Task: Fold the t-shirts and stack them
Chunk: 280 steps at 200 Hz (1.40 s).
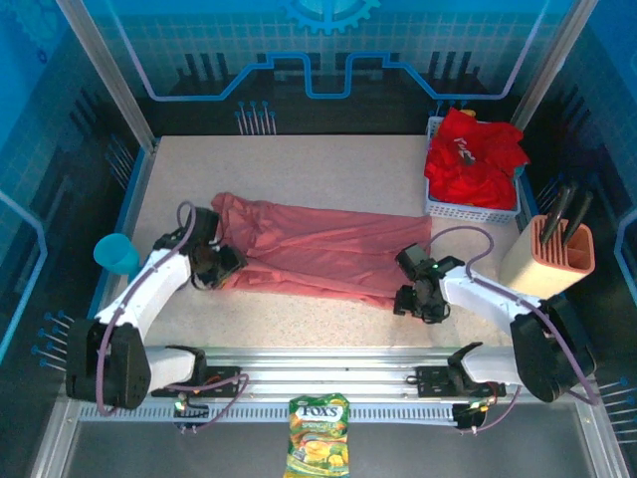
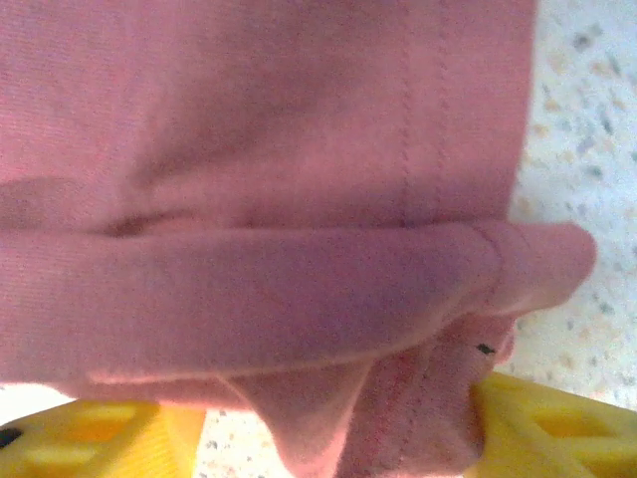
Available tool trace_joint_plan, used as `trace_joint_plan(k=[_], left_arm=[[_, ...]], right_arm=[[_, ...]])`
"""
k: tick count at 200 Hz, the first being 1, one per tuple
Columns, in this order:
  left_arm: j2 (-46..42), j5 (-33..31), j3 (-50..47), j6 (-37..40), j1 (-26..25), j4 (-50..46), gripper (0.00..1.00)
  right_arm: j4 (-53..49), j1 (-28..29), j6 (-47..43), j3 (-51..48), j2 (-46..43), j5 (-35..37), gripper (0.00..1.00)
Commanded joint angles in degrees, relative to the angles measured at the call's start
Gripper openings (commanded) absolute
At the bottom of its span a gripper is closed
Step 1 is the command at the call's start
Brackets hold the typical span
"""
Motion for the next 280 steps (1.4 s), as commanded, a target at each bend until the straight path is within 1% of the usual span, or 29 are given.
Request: trace_joint_plan(k=[1,12,32,49,61,79,98,126,141,146,190,219,245,260,280], left_arm=[[6.92,0.67,8.95,0.98,-0.52,4.39,0.49],[10.47,1.15,10.67,1.38,-0.46,6.09,0.49],[16.39,0.17,13.71,3.40,-0.52,7.21,0.49],[22.61,-0.33,17.68,4.90,-0.44,7.89,0.49],[27.90,0.63,21.98,5.48,-0.38,7.15,0.47],[33.30,2.19,25.99,5.22,-0.50,7.76,0.44],[36.65,1.42,28.03,4.91,-0.60,9.42,0.44],[43.84,2.08,35.20,5.33,-0.50,6.29,0.42],[46.58,1.29,38.29,5.18,-0.43,6.02,0.41],[47.63,1.17,39.70,5.26,-0.35,5.73,0.41],[57.85,1.25,52.65,6.68,1.30,1.58,0.38],[60.63,-0.13,58.23,8.39,1.91,0.72,0.37],[61.03,1.85,61.78,8.73,2.13,-1.86,0.36],[57.45,3.36,58.58,8.43,1.89,-2.04,0.36],[48.21,4.08,49.87,7.82,1.85,0.96,0.39]], right_arm=[[3.33,-2.29,-1.47,1.89,2.19,1.66,0.53],[4.86,-3.58,-2.32,2.15,2.81,1.81,0.45],[8.19,-5.83,-4.25,3.66,5.58,0.86,0.31],[8.19,-6.23,-5.80,6.97,9.64,1.51,0.28],[8.86,-6.72,-6.42,8.48,11.95,1.82,0.24],[10.29,-8.01,-7.27,9.86,13.65,1.24,0.23],[11.01,-9.24,-7.74,11.26,14.95,0.66,0.23],[11.16,-9.97,-8.86,14.41,18.33,0.36,0.24],[11.49,-10.66,-9.15,15.24,20.19,0.07,0.23],[11.84,-10.94,-9.24,17.08,20.66,-0.20,0.24],[11.68,-12.60,-10.31,22.02,23.98,-1.14,0.24],[11.03,-13.18,-11.10,21.71,23.37,-1.17,0.23],[10.21,-13.73,-11.83,19.98,21.48,-2.01,0.26],[9.29,-13.71,-12.33,18.81,20.18,-2.81,0.27],[8.03,-13.63,-12.60,16.23,17.53,-2.78,0.29]])
